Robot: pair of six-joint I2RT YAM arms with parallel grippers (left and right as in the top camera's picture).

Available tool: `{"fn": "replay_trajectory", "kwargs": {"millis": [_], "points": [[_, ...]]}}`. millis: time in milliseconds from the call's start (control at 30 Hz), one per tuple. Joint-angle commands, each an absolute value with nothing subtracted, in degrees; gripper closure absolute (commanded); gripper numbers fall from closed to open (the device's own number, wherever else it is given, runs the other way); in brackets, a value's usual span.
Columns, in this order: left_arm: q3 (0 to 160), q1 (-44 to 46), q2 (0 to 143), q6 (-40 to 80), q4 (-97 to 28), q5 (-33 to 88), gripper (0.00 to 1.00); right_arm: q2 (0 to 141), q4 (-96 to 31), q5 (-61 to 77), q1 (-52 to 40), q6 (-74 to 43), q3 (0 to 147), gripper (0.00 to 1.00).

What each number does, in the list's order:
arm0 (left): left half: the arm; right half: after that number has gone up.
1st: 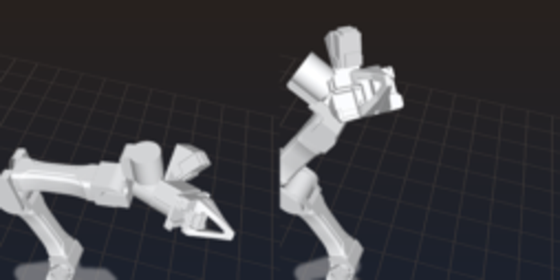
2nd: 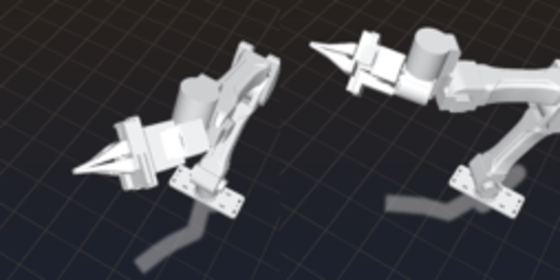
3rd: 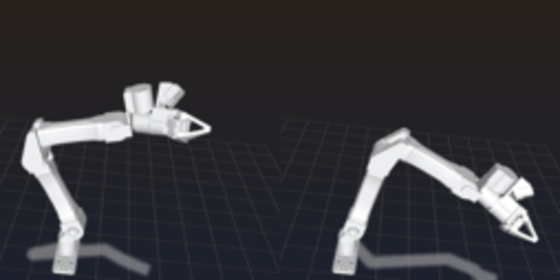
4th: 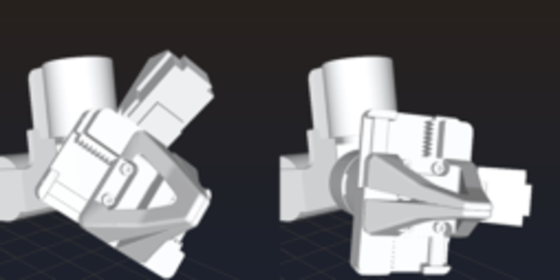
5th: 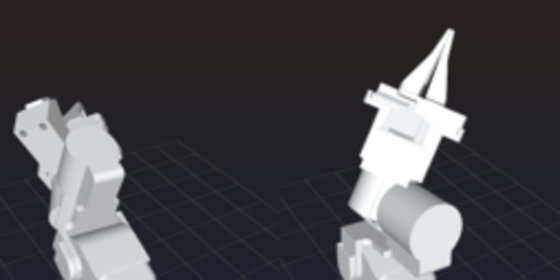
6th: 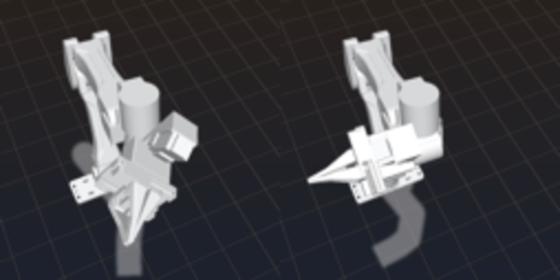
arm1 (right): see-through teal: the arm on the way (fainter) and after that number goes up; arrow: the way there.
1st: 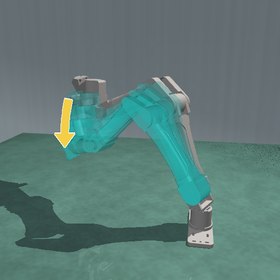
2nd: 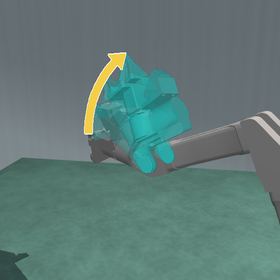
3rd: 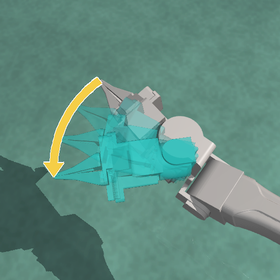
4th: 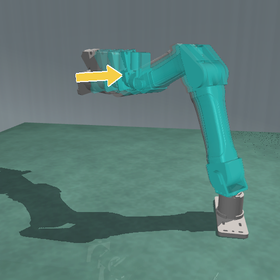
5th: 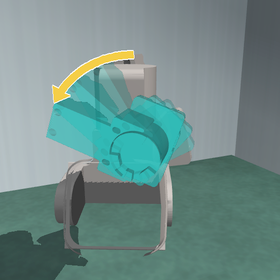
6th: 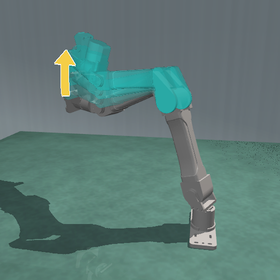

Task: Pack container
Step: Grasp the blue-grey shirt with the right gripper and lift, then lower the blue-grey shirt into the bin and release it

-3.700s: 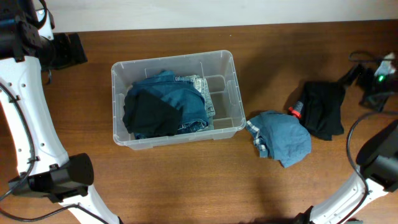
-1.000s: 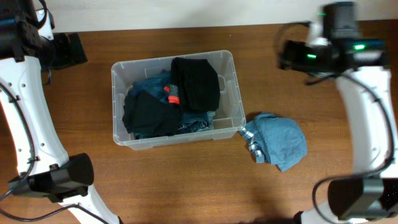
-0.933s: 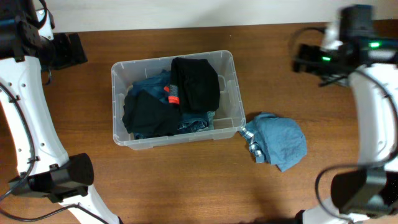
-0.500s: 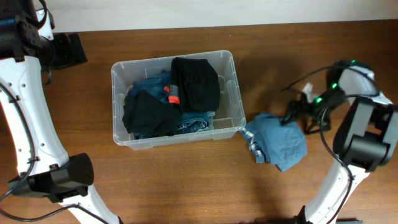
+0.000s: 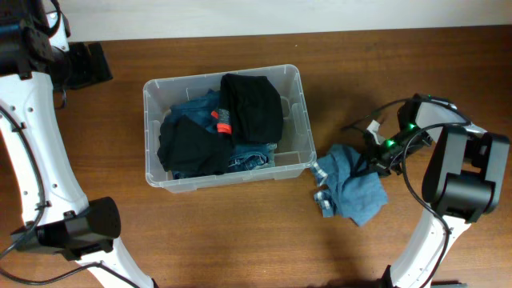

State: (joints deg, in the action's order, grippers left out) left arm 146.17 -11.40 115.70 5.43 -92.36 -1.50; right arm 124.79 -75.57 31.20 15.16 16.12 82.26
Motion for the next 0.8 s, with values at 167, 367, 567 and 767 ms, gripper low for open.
{"fn": "replay_trajectory", "kwargs": {"millis": [167, 367, 567, 767], "points": [[146.8, -11.7, 115.5, 5.3, -92.3, -1.4, 0.01, 108.6, -85.1, 39.2, 9.7, 11.4, 111.6, 0.96], [146.8, -11.7, 115.5, 5.3, -92.3, -1.4, 0.0, 104.2, -74.2, 52.7, -5.3, 5.9, 126.2, 0.96], [146.8, -11.7, 115.5, 5.3, -92.3, -1.4, 0.0, 107.2, -51.4, 54.4, -23.6, -13.6, 125.5, 0.96], [146.8, -11.7, 115.5, 5.3, -92.3, -1.4, 0.01, 116.2, -41.9, 33.8, -35.5, -21.7, 125.3, 0.96]]}}
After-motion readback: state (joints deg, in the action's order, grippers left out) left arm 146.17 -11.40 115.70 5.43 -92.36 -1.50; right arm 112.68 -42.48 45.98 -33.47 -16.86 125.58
